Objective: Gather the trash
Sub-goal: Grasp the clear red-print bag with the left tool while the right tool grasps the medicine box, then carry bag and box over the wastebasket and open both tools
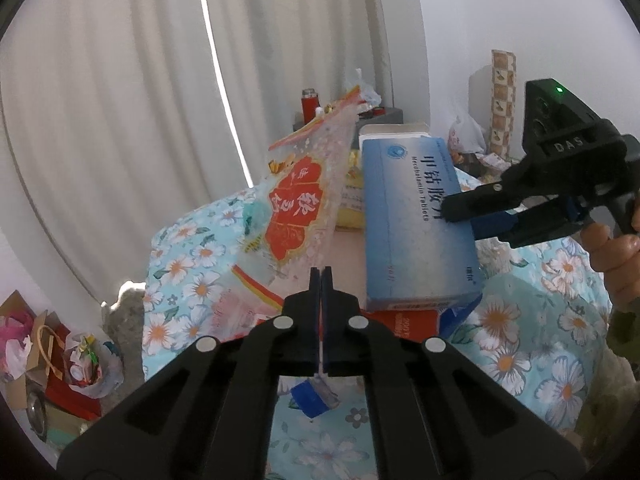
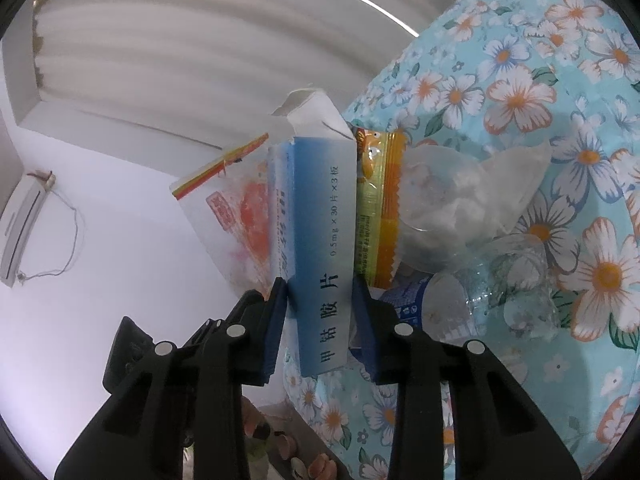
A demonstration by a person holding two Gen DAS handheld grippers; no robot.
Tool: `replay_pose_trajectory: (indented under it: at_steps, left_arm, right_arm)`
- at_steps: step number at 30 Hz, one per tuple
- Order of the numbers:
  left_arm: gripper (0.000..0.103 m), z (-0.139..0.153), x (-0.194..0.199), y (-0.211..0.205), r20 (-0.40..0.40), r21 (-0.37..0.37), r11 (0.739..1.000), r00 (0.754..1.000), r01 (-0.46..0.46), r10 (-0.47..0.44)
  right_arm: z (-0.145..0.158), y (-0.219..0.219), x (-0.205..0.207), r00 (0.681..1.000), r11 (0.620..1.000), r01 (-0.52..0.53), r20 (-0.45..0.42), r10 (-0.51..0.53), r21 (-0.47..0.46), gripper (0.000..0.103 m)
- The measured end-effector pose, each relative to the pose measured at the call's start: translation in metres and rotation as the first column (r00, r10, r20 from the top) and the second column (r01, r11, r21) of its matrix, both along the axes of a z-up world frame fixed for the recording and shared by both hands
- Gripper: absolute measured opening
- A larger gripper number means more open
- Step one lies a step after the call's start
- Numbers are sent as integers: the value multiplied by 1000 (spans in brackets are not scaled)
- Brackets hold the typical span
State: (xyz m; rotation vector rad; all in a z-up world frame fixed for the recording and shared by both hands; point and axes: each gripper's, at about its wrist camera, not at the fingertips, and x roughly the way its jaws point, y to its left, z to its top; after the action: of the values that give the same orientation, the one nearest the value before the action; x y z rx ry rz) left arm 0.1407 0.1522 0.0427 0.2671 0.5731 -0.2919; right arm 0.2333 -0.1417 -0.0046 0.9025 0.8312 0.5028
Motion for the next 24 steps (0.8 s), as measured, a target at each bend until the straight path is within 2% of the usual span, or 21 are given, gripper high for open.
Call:
replay_pose_trajectory:
  at_steps: [16, 24]
  left_arm:
    - [0, 29, -15, 18, 95, -23, 996, 992, -80, 82]
    - [0, 48, -29, 23, 148, -49, 992, 981, -116, 122]
  right_arm:
    - [22, -19, -33, 995, 996, 18, 100, -27, 89, 32]
    - [24, -41, -47, 987, 974, 28, 146, -62, 226, 32]
